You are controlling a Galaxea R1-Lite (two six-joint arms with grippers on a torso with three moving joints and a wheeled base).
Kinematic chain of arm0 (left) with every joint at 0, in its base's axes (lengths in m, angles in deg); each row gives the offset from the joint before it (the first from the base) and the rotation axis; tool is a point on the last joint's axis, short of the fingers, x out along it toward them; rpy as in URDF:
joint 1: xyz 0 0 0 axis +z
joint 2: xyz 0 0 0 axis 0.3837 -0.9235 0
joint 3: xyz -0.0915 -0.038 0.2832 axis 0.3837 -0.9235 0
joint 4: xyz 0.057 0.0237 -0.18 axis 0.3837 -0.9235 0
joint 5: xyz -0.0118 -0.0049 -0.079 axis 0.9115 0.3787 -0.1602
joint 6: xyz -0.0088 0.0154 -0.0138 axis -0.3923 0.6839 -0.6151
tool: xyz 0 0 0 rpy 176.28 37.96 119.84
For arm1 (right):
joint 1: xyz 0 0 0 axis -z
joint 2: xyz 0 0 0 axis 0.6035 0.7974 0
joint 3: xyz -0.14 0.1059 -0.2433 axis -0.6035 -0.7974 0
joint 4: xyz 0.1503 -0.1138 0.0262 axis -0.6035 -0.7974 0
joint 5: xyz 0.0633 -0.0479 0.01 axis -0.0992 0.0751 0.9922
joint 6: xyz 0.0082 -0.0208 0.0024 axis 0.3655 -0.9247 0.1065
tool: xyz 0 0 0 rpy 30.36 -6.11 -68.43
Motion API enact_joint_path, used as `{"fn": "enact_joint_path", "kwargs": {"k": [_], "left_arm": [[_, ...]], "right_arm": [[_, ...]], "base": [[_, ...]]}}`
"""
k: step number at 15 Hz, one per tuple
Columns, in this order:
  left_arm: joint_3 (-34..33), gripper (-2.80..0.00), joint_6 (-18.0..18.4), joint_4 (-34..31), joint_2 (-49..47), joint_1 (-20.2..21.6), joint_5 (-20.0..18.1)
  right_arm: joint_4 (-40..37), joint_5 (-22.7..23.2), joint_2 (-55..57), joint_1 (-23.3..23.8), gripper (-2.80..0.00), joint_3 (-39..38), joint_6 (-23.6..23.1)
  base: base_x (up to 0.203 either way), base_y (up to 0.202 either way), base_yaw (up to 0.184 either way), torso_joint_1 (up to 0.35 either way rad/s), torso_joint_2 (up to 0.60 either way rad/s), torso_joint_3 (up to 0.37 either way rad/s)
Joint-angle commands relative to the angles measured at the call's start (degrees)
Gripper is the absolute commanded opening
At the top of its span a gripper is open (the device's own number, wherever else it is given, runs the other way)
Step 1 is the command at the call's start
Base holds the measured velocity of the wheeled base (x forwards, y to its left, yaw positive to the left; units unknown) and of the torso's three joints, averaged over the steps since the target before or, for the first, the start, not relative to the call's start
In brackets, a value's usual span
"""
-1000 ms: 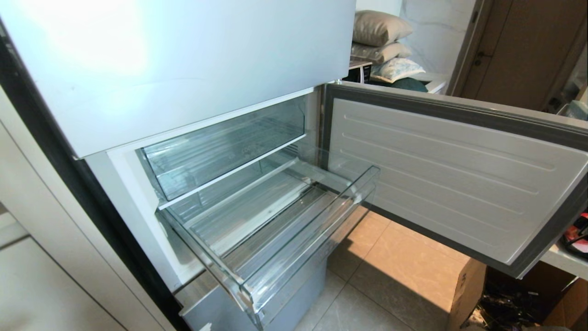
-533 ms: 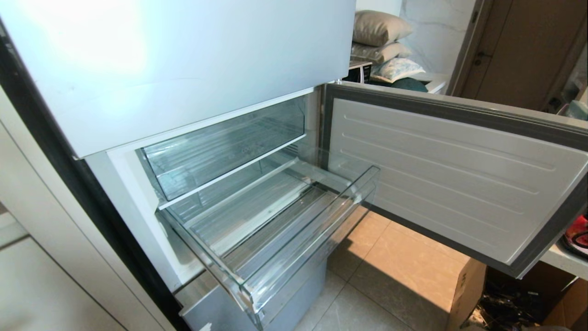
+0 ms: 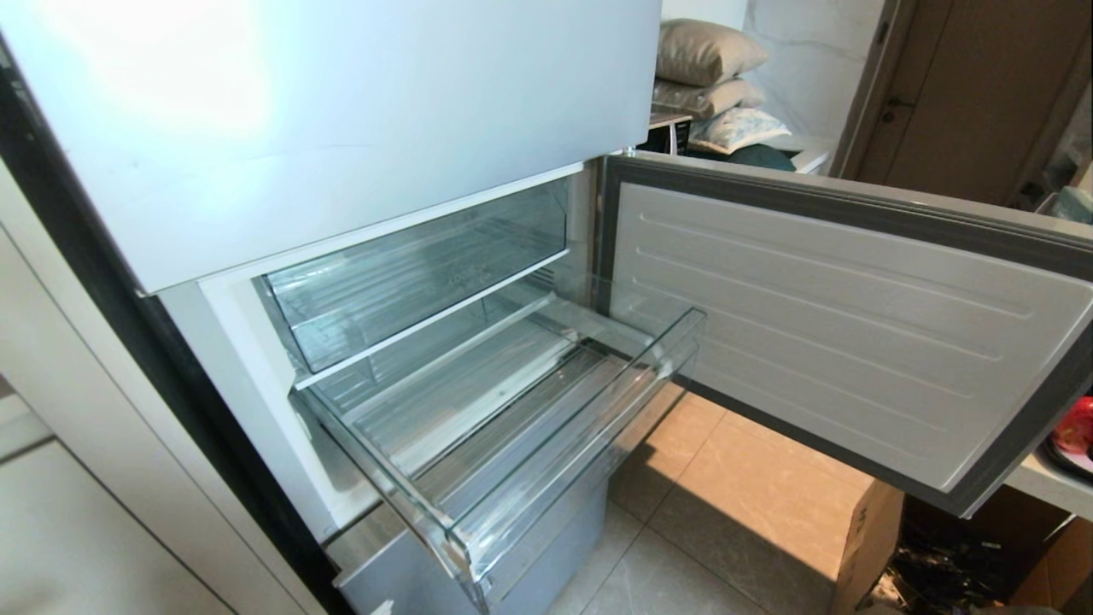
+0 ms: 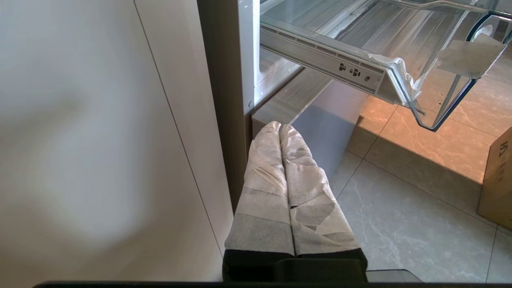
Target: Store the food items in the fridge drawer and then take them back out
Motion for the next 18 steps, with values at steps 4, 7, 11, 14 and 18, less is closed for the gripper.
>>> {"fn": "enact_joint_path", "kwargs": {"k": [4, 7, 11, 14, 18], "left_arm": [[-0.01, -2.80, -0.01, -0.07, 0.02, 0.00, 0.04], [-0.01, -2.80, -0.01, -0.07, 0.02, 0.00, -0.02], [-0.01, -2.80, -0.01, -0.07, 0.02, 0.00, -0.04], [-0.01, -2.80, -0.01, -0.07, 0.02, 0.00, -0.04], [-0.01, -2.80, -0.01, -0.07, 0.02, 0.00, -0.04]], "right_arm": [[-0.09, 17.16, 0.84, 6.19, 0.00, 2.24, 5.87], [-2.11, 17.99, 3.01, 6.93, 0.00, 6.44, 6.03], [-2.63, 18.99, 4.75, 7.55, 0.00, 7.82, 8.16], [-2.63, 20.76, 4.91, 7.55, 0.00, 8.51, 8.36], [-2.71, 21.20, 6.07, 7.55, 0.00, 10.79, 8.87]], "base": [[0.000, 0.000, 0.000, 0.000, 0.00, 0.000], [0.000, 0.000, 0.000, 0.000, 0.00, 0.000], [0.000, 0.000, 0.000, 0.000, 0.00, 0.000], [0.000, 0.000, 0.000, 0.000, 0.00, 0.000], [0.000, 0.000, 0.000, 0.000, 0.00, 0.000]]}}
